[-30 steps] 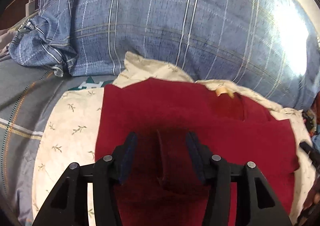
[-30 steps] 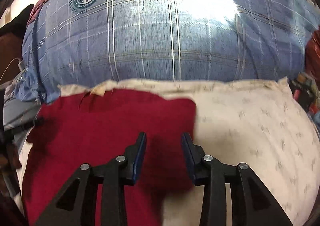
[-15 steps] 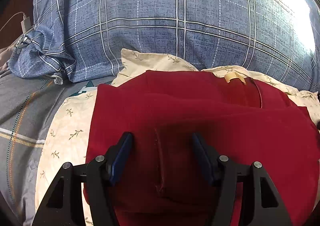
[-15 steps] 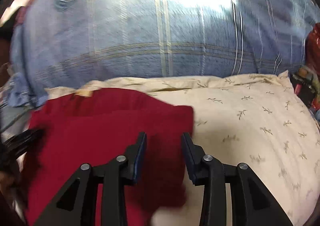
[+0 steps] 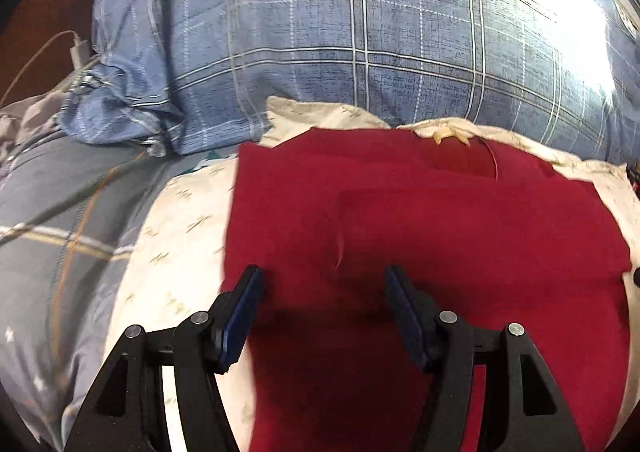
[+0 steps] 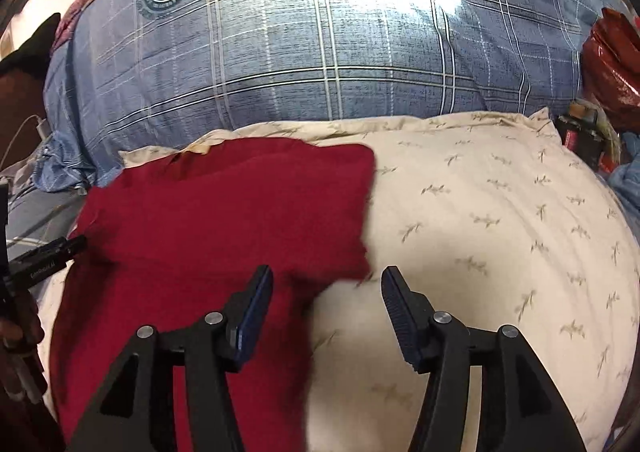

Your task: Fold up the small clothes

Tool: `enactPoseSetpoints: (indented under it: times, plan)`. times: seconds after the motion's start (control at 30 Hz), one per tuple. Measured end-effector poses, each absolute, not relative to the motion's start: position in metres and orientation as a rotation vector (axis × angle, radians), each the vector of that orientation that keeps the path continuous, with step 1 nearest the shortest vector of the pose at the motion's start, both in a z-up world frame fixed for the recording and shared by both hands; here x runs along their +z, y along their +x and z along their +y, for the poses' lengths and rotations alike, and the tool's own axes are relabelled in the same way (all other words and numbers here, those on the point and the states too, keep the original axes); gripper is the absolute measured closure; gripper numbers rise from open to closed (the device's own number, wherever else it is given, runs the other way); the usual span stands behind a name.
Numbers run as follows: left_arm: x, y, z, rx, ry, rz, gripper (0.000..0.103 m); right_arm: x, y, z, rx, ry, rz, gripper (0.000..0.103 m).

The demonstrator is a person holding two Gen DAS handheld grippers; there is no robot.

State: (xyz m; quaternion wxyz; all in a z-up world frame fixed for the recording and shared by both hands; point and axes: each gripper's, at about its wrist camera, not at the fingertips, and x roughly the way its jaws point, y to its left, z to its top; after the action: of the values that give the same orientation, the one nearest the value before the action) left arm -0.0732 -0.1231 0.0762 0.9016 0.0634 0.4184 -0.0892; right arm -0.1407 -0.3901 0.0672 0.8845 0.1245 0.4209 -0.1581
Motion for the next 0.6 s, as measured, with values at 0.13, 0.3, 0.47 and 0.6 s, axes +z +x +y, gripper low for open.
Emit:
enactPoseSetpoints:
  times: [0.13,0.3,0.47,0.6]
  plan:
    - [0.076,-0.101,-0.108,-0.168,0.103,0.866,0.039,0.069,-0.152,-0.376,-0.325,0.262,0.841,0.042]
    - [0.069,-0.123,-0.091,-0.122,0.070,0.856,0.039,0.065,-0.154,-0.370,-0.338,0.304,0.867,0.040]
    - [0.062,-0.124,-0.085,-0.115,0.055,0.846,0.039,0.061,-0.157,-0.354,-0.335,0.300,0.875,0.037]
    - [0.058,-0.120,-0.081,-0.131,0.048,0.849,0.039,0.061,-0.158,-0.345,-0.336,0.340,0.865,0.035]
